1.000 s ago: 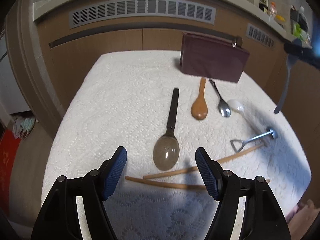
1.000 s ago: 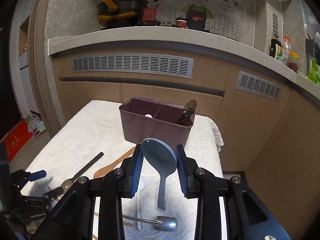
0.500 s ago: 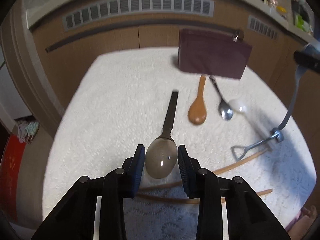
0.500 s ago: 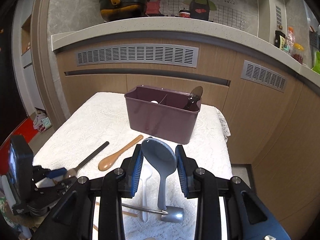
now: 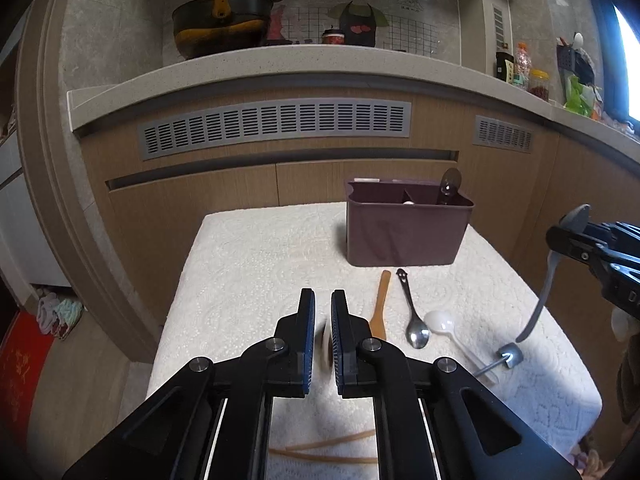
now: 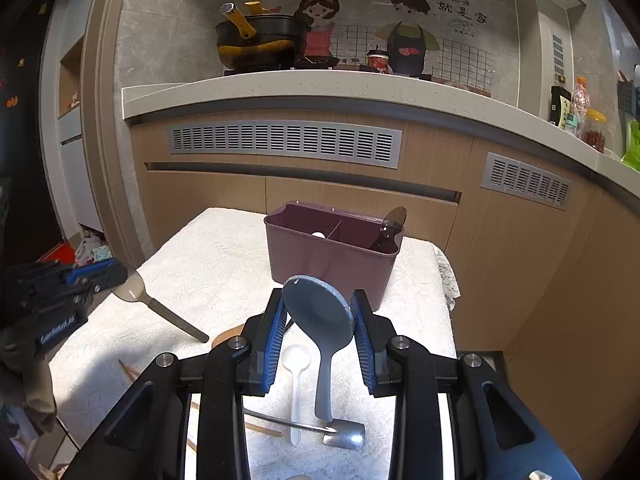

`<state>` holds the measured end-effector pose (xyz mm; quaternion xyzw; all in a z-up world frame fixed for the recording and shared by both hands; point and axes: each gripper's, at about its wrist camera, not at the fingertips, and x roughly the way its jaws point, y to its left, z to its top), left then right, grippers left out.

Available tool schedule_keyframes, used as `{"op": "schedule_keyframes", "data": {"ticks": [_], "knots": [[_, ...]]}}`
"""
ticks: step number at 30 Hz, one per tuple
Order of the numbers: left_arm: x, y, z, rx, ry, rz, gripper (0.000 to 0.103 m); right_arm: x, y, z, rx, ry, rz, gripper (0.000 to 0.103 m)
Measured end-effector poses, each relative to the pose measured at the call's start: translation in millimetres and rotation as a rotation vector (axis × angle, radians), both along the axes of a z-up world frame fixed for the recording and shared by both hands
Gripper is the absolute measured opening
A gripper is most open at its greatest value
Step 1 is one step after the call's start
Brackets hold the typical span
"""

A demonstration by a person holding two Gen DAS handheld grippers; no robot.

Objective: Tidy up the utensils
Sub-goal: 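Lower the left gripper and grasp the dark-handled grey spoon while the right gripper holds its bundle, then carry both held bundles over the maroon caddy and open both grippers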

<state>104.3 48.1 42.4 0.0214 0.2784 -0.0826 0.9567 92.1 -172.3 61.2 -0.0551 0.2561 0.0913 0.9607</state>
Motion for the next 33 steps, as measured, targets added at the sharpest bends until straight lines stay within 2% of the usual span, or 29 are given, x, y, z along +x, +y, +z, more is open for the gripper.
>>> {"op": "schedule_keyframes", "data": {"ticks": [8,12,16,22,24,26,28,30,31,32,33], "knots": [[1,24,-21,-0.027,0.094,0.026,0.008,9,-5,-9,-0.012,0.045,-0.016,0.03],[-2,28,-35,-0.039,0.175,-0.065,0.01,10,-3,-14,-0.022,0.061,-0.005,0.03],[14,9,-59,0.072,0.29,-0.184,0.01,11,3,-18,-0.037,0.074,0.013,0.03],[37,-15,-100,0.279,0.453,-0.246,0.011,7,9,-23,-0.063,0.085,0.038,0.03],[40,-16,-103,0.309,0.453,-0.239,0.018,7,9,-26,-0.07,0.093,0.042,0.03],[45,-14,-104,0.315,0.47,-0.209,0.036,7,9,-28,-0.073,0.103,0.043,0.03],[49,-7,-103,0.299,0.471,-0.173,0.046,9,8,-31,-0.072,0.109,0.041,0.03],[50,-1,-103,0.264,0.473,-0.182,0.046,9,7,-31,-0.068,0.113,0.04,0.03],[49,2,-102,0.242,0.474,-0.183,0.041,10,7,-32,-0.066,0.114,0.04,0.03],[48,3,-102,0.21,0.48,-0.195,0.026,10,7,-32,-0.066,0.114,0.041,0.03],[47,3,-101,0.181,0.488,-0.209,0.018,10,7,-32,-0.067,0.114,0.041,0.03]]}}
